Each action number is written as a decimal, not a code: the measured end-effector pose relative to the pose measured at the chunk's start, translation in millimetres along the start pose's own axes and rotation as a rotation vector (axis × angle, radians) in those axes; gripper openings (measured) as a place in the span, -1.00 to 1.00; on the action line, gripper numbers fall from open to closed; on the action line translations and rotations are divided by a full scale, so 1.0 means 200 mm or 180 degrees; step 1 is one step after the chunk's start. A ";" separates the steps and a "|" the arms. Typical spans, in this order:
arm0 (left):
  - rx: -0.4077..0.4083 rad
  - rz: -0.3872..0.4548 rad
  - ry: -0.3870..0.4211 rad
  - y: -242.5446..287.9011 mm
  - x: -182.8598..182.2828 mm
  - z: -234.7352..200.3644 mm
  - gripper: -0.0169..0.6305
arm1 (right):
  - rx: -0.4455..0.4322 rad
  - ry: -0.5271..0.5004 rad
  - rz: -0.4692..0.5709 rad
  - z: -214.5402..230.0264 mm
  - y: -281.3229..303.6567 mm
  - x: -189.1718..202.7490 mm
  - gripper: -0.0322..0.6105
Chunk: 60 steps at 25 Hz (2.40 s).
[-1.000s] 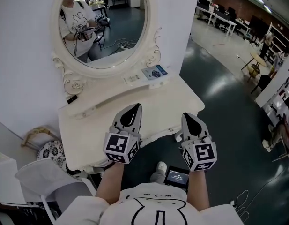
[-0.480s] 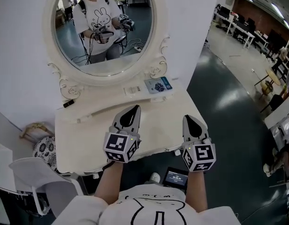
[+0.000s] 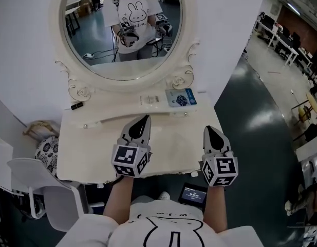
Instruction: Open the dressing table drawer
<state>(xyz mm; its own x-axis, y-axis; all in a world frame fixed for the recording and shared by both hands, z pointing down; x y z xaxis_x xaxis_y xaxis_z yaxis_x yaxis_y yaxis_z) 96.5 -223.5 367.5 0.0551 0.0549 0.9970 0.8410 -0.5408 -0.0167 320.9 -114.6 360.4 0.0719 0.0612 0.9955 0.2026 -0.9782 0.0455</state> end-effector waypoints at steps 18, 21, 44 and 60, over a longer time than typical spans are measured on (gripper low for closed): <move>-0.0591 -0.0120 -0.0204 0.03 0.08 -0.40 -0.92 | -0.0327 0.0005 -0.0265 -0.09 0.48 0.10 -0.86; -0.0626 -0.0092 -0.0231 0.09 0.07 -0.49 -0.92 | -0.0342 -0.0053 -0.0250 -0.10 0.60 0.07 -0.86; -0.0994 -0.0746 -0.0808 0.18 0.57 -0.46 -0.92 | -0.0662 0.0043 -0.1186 0.01 0.78 0.60 -0.71; -0.1131 -0.1034 -0.1018 0.16 0.78 -0.57 -0.92 | -0.0611 0.0105 -0.1673 -0.02 0.91 0.89 -0.50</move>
<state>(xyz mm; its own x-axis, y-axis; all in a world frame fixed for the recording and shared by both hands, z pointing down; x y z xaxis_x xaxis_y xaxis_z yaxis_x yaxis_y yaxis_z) 71.8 -328.0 531.9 0.0306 0.4864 0.8732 0.6125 -0.6995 0.3682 367.1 -282.6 546.1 -0.0220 0.5472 0.8367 0.0211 -0.8365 0.5476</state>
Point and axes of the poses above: the fingertips, and each gripper's own axes: y forward along the fingers, z to its right, x out of its underside, the point moved 6 cm from there along -y, backward along the fingers, and after that the axes turned 11 degrees about x, right-handed, at the moved point
